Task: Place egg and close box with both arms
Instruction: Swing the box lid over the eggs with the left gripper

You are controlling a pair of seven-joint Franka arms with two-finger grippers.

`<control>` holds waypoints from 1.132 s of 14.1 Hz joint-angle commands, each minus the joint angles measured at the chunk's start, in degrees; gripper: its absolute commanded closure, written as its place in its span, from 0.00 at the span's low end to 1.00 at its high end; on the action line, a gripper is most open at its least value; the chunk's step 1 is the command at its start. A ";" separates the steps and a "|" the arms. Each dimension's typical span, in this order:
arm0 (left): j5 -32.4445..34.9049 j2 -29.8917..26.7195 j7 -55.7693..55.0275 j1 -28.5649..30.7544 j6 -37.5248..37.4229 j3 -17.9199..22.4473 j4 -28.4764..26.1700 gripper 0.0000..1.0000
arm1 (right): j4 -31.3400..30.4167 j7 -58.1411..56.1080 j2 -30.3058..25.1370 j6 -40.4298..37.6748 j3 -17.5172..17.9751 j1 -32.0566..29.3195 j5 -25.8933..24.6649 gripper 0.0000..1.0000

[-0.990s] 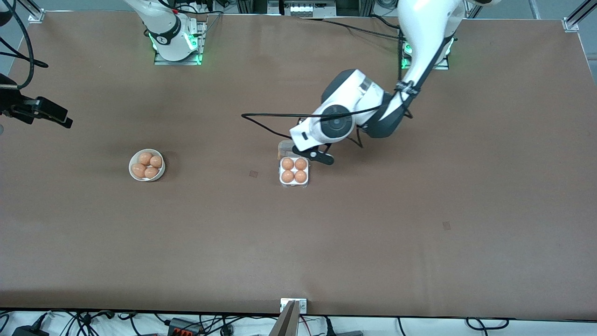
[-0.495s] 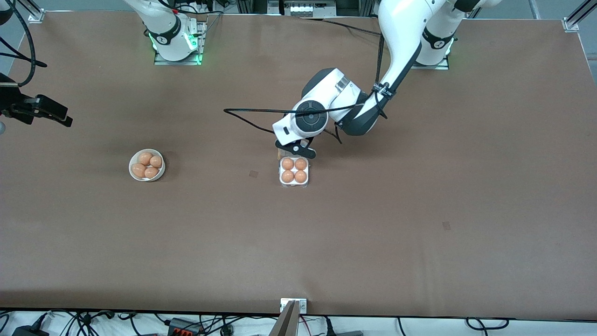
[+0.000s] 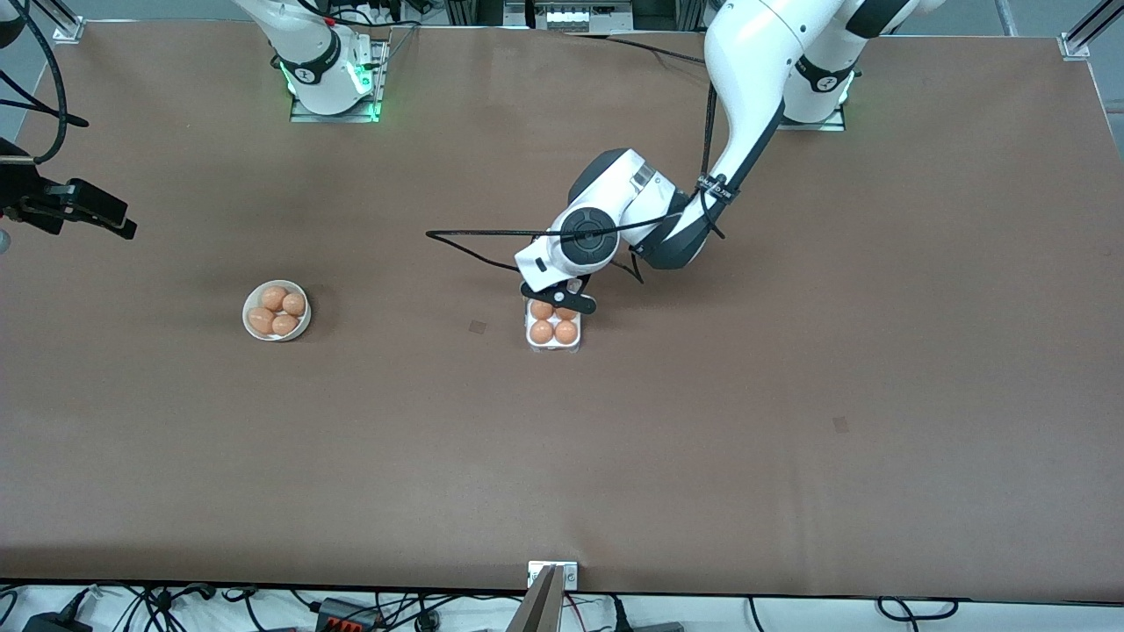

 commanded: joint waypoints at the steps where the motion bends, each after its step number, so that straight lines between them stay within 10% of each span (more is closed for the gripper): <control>1: 1.22 0.88 -1.24 -0.56 -0.34 0.84 2.67 0.99 | -2.02 -0.79 -0.52 2.14 0.54 -0.47 -0.39 0.00; 7: 1.22 4.83 -3.43 -0.73 -0.25 2.86 12.08 0.99 | -2.38 -0.78 -0.70 1.44 0.54 -0.21 -0.48 0.00; 16: 1.39 7.74 -3.17 -0.73 7.49 4.36 12.35 0.99 | -4.93 -0.87 -1.75 3.90 0.54 -0.29 -0.74 0.00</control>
